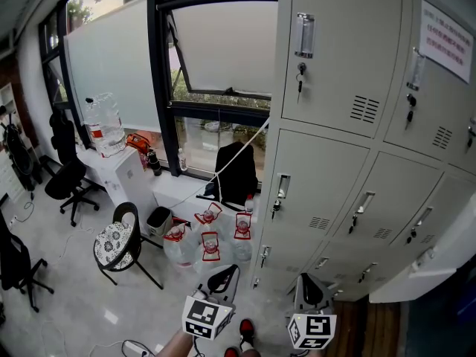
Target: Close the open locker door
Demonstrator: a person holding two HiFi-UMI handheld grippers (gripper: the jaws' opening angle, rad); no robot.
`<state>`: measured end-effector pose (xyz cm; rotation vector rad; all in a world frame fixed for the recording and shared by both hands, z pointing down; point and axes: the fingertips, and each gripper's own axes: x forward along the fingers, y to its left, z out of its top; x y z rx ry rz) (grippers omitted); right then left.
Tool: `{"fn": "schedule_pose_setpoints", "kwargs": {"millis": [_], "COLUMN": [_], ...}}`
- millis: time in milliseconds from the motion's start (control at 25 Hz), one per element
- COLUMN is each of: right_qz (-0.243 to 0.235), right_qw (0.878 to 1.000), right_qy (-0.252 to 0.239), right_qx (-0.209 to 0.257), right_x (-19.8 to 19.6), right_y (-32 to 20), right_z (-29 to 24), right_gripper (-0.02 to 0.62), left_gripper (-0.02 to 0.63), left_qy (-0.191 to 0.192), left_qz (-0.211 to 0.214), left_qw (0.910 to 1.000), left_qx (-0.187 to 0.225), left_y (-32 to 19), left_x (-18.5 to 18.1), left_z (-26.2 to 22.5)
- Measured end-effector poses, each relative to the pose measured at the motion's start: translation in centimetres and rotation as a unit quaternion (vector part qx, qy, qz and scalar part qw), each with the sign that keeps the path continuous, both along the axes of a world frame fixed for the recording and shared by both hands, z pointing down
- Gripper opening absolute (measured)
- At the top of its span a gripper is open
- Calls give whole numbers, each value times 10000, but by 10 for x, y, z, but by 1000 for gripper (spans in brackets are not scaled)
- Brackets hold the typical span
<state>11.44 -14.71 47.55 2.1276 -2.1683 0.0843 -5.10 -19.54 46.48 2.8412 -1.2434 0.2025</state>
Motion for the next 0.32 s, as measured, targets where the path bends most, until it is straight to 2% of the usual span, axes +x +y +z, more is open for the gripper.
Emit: {"fn": "schedule_pose_setpoints", "kwargs": {"millis": [320], "right_qz": [-18], "right_qw": [10000], "right_qy": [-7], "right_qx": [-15], "right_x": [-1], "right_y": [-1], "right_z": [0], "right_gripper": [25], "left_gripper": [21], "left_qy": [15], "left_qz": [4], "left_qw": [10000], "left_qx": [2], "left_y": [0], "left_x": [-1], "left_z": [0]}}
